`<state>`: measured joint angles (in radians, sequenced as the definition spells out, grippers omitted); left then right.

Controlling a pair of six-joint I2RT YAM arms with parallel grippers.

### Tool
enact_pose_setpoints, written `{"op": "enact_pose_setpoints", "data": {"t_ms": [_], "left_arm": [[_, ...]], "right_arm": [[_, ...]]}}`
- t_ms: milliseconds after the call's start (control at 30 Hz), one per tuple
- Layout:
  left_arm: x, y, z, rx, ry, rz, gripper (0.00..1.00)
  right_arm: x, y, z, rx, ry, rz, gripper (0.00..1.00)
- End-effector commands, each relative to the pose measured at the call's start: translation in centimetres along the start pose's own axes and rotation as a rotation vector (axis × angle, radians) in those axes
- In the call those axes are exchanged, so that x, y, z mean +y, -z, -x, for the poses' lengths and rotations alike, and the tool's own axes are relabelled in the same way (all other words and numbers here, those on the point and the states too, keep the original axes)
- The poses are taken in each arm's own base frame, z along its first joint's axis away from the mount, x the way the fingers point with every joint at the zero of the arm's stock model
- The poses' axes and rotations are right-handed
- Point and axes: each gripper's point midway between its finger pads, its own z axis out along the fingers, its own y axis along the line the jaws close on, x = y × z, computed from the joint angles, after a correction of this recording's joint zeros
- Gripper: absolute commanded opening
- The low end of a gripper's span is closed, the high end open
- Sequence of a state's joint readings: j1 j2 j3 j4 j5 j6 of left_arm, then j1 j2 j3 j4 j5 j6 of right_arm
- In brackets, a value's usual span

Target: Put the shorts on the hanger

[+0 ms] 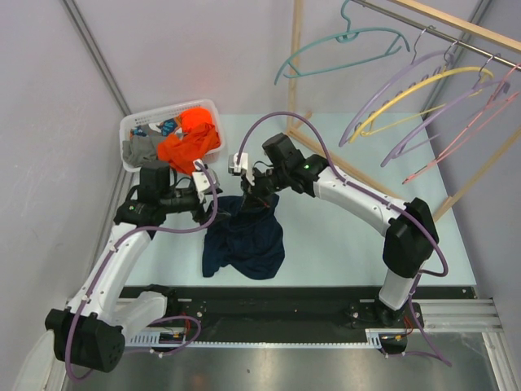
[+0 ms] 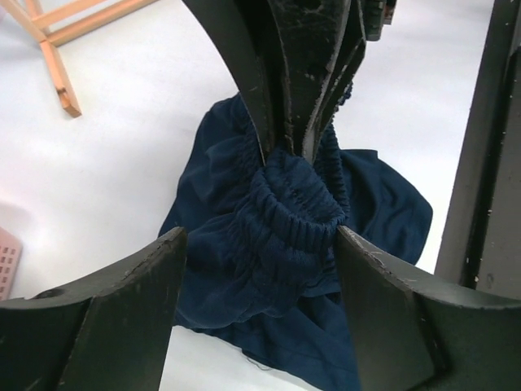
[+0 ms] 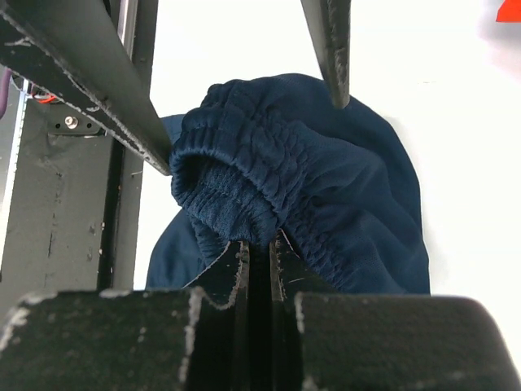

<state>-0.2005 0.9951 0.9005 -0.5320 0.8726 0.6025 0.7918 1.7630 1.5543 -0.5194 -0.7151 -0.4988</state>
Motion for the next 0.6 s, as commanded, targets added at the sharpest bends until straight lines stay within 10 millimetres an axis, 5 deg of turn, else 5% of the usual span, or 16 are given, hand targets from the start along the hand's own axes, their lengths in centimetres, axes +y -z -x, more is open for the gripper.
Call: {"op": "enact_pose_setpoints", "data": {"t_ms": [0,400,500,567], "left_arm": [[-0.8,0.0,0.8,-0.023,-0.031,-0.04,0.77],[-2.3,0.3,0.0,0.023,-0.03,-0.095,0.83],[-1.5,0.1,0.8,-0.004,-0.032,-0.062,0.74],[-1.1,-0.1,1.1,-0.012,0.004,-0.054,0.58]], "right_arm": [[1.1,1.7,4.3,-0.099,0.097,0.026,0.0],[1.0,1.7,3.7,-0.079,0.11,0.03,0.0],[1.7,1.5,3.5,-0.068,0.143,0.044,0.0],[2.4,1.3,3.5,-0.061,0.168,0.055,0.0]]}}
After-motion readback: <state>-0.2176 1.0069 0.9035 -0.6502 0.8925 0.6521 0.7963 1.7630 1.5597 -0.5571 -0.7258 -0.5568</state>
